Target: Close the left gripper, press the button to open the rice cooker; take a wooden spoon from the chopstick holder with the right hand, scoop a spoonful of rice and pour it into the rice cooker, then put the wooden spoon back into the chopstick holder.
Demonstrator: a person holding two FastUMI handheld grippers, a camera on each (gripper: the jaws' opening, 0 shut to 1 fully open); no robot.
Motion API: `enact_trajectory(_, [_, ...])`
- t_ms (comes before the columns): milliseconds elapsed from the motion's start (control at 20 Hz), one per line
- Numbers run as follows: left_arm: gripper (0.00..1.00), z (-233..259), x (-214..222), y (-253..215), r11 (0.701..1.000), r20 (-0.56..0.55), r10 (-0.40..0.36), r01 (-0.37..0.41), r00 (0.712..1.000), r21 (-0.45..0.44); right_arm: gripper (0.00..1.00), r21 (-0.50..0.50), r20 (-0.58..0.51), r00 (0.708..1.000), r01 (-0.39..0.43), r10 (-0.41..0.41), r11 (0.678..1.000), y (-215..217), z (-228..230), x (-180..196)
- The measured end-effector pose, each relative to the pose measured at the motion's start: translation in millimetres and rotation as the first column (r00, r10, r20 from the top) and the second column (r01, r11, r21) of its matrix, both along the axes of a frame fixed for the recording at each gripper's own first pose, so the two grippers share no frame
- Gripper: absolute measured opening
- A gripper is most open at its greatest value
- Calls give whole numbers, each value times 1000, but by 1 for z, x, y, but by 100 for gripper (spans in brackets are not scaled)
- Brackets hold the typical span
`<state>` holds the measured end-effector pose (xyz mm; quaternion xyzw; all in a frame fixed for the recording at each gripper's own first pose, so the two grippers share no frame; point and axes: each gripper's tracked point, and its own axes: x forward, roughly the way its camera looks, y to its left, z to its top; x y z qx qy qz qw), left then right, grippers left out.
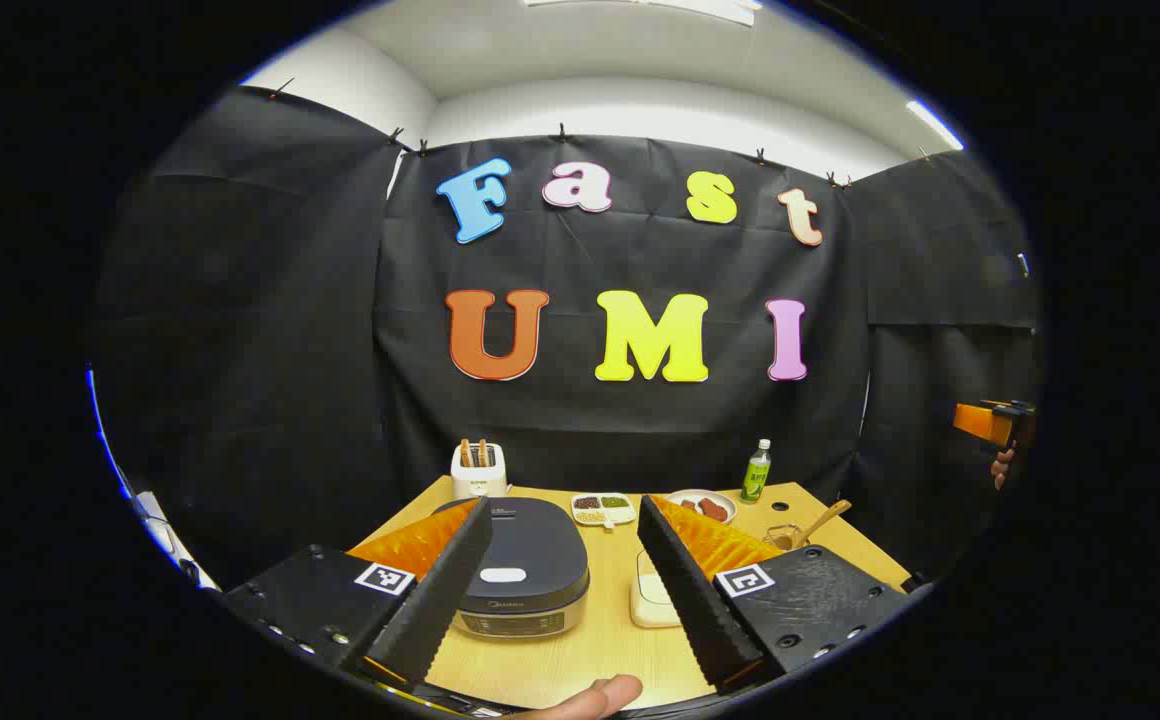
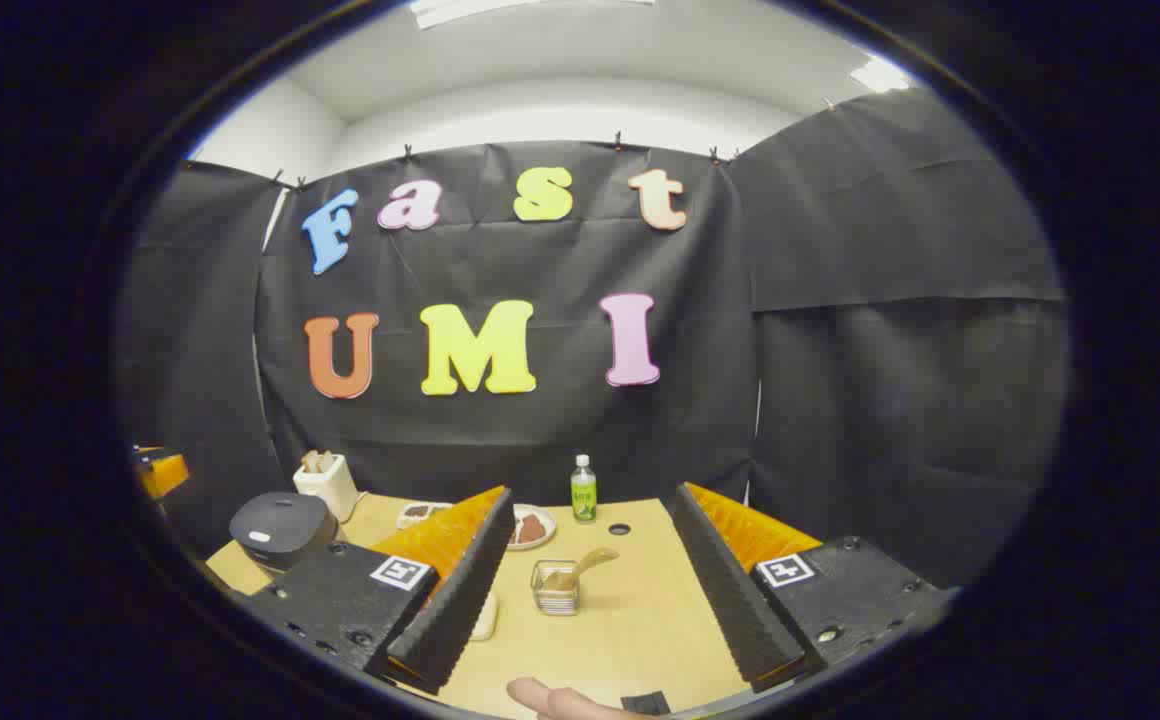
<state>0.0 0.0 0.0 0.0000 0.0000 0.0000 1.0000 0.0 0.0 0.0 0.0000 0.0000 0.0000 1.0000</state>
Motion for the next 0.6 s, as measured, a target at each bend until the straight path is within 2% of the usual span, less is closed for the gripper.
enact_trajectory(150, [94,-2,0,8,1000,-6,2,-2,1000,-6,94,-1,-6,999,-34,34,999,5,-3,-10])
enact_trajectory(200, [94,-1,0,13,1000,-3,10,-10,1000,-4,100,-4,-5,999,-40,40,999,6,-2,-13])
enact_trajectory(350, [94,-1,0,20,1000,6,18,-18,1000,-4,100,-4,11,999,-32,32,999,2,0,-19])
enact_trajectory(400, [94,0,-2,20,1000,15,14,-14,1000,6,94,1,13,999,-39,39,999,2,-1,-21])
enact_trajectory(450, [94,2,-1,22,1000,30,13,-14,999,19,100,5,12,999,-47,47,999,4,-2,-23])
enact_trajectory(500, [94,2,0,25,999,36,17,-18,999,27,100,9,7,999,-51,51,999,5,-4,-23])
enact_trajectory(550, [94,0,1,26,999,34,17,-18,999,27,94,12,0,998,-61,61,998,7,-6,-23])
enact_trajectory(600, [94,-3,2,26,1000,26,13,-14,1000,22,94,16,-7,998,-69,70,997,9,-8,-22])
